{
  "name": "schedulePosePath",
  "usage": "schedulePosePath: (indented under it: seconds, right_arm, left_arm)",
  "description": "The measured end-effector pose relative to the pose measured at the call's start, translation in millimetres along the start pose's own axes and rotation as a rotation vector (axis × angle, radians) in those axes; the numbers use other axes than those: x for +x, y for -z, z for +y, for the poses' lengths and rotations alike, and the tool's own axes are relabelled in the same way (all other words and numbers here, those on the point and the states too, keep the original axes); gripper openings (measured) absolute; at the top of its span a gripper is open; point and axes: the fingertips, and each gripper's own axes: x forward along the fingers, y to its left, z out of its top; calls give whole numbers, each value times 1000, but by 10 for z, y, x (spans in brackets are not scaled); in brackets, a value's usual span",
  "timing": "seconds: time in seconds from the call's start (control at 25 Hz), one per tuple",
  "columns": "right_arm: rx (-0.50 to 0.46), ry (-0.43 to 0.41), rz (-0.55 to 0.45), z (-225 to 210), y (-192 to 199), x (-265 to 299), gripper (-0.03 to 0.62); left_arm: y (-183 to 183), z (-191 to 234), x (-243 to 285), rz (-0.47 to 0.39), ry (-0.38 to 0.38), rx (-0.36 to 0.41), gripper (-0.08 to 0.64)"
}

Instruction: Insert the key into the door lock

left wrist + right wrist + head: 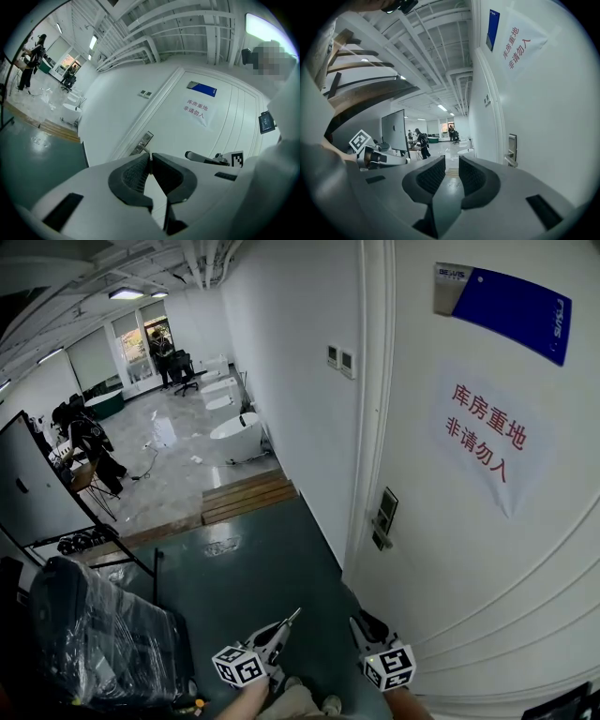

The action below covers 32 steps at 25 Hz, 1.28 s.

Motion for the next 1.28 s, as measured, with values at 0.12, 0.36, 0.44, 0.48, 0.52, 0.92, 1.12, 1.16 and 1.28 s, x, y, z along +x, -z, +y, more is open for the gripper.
schedulePosePath:
  seconds: [0.12, 0.36, 0.44, 0.48, 0.52, 0.92, 1.12, 1.16, 1.28]
  right_arm:
    - [13, 20, -2, -13, -13, 98, 92]
    - [15, 45, -17, 34, -178, 351, 92]
    - [15, 53, -24, 42, -220, 449, 92]
    - [16, 55, -26, 55, -233, 496, 92]
    - [16, 57, -27, 73, -240, 542, 92]
    - [-4, 78, -10, 153, -271, 919, 92]
    - [-27, 79, -9, 223, -329, 1122, 92]
    - [-31, 79, -9, 245, -345, 1160, 92]
    - [-43, 82, -9, 299, -376, 1265, 92]
  left_arm:
    - [-50, 84, 18, 22, 11, -5, 32]
    - [-311, 214, 80, 55, 51, 13, 32]
    - [-407, 276, 110, 52, 59, 13, 32]
    - [-442, 311, 117, 51, 62, 13, 32]
    - [-469, 348, 119, 52, 64, 12, 32]
    - [-647, 729, 153, 46, 83, -33, 32]
    - [-784, 873, 175, 30, 100, -49, 32]
    - [-804, 908, 171, 26, 104, -51, 32]
    - [-825, 1053, 166, 18, 118, -48, 32]
